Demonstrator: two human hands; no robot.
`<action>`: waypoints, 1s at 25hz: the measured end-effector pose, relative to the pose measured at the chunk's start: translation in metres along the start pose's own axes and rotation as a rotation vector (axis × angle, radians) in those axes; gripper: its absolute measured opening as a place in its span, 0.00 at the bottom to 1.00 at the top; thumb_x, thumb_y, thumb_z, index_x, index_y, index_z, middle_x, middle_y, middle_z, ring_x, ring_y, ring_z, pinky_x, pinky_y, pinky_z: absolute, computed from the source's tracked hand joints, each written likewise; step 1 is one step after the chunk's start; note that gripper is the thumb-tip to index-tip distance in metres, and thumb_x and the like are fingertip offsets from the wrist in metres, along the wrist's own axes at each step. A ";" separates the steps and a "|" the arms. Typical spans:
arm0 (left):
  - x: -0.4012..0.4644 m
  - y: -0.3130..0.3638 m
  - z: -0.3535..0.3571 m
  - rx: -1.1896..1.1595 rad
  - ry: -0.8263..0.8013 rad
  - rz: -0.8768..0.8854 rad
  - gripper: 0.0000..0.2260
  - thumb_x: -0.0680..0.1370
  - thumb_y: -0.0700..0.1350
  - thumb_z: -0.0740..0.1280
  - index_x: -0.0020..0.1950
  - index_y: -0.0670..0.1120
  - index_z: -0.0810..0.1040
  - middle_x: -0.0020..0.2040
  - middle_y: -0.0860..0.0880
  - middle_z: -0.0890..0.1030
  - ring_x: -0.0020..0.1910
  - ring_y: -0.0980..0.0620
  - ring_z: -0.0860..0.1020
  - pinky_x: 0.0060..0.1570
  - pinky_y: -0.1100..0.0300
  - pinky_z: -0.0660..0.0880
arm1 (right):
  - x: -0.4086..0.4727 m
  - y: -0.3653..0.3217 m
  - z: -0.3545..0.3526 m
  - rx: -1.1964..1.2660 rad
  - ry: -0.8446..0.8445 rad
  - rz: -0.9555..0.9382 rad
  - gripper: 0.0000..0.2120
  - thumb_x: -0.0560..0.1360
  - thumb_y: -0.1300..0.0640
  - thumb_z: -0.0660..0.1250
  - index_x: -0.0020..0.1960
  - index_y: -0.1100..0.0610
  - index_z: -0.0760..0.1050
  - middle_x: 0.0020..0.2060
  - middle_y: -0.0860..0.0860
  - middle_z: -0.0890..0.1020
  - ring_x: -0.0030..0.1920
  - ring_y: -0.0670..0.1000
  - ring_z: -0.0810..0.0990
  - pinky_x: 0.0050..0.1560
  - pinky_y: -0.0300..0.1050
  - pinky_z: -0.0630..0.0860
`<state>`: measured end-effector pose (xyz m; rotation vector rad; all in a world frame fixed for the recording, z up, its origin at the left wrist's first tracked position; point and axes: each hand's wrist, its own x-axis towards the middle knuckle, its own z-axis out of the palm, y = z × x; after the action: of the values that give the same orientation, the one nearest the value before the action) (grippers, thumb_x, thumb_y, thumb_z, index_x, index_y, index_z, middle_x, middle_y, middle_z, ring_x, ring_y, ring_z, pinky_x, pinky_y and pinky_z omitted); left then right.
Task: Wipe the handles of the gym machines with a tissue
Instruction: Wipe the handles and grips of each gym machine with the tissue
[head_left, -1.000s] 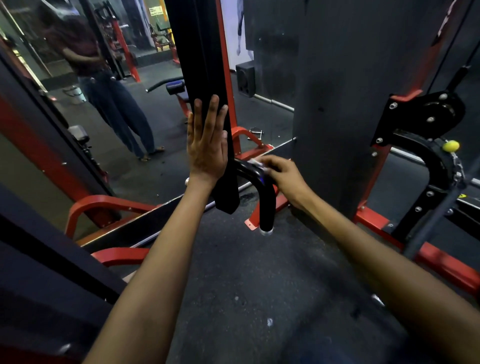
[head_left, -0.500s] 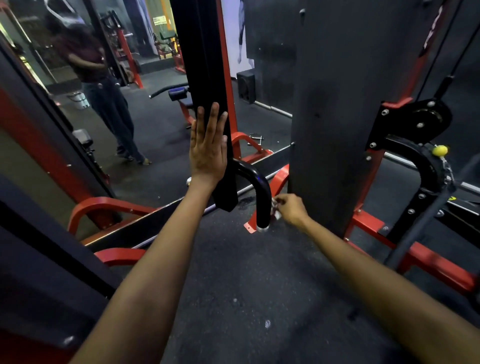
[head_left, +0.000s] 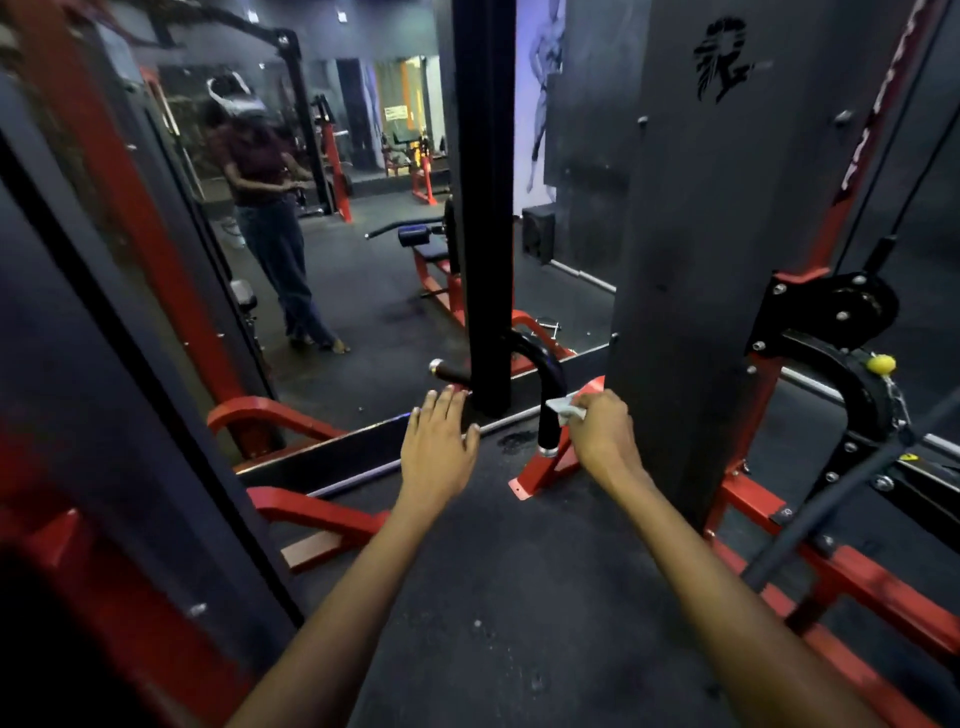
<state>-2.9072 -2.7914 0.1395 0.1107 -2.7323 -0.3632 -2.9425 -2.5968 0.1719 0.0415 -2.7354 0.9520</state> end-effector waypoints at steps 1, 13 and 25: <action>-0.017 0.000 -0.006 0.006 -0.022 -0.031 0.24 0.82 0.51 0.58 0.77 0.46 0.62 0.77 0.47 0.62 0.77 0.48 0.56 0.74 0.53 0.51 | -0.012 -0.007 -0.006 -0.021 0.028 -0.046 0.10 0.73 0.66 0.62 0.50 0.62 0.80 0.49 0.59 0.79 0.51 0.61 0.78 0.55 0.52 0.73; -0.135 -0.070 -0.014 -0.087 -0.170 -0.284 0.24 0.82 0.52 0.58 0.76 0.44 0.63 0.75 0.45 0.66 0.76 0.47 0.60 0.74 0.53 0.55 | -0.108 -0.044 0.070 -0.054 -0.172 -0.240 0.13 0.73 0.65 0.62 0.54 0.59 0.80 0.52 0.58 0.79 0.54 0.59 0.77 0.50 0.49 0.73; 0.002 -0.179 0.007 -0.180 -0.153 -0.195 0.24 0.83 0.52 0.58 0.77 0.45 0.62 0.76 0.48 0.64 0.77 0.50 0.58 0.76 0.55 0.53 | -0.001 -0.122 0.164 0.009 -0.055 -0.212 0.12 0.73 0.65 0.64 0.55 0.58 0.80 0.51 0.54 0.81 0.54 0.55 0.77 0.52 0.50 0.76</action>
<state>-2.9071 -2.9624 0.0860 0.3143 -2.8296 -0.6973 -2.9649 -2.7938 0.1215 0.3562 -2.7078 0.9153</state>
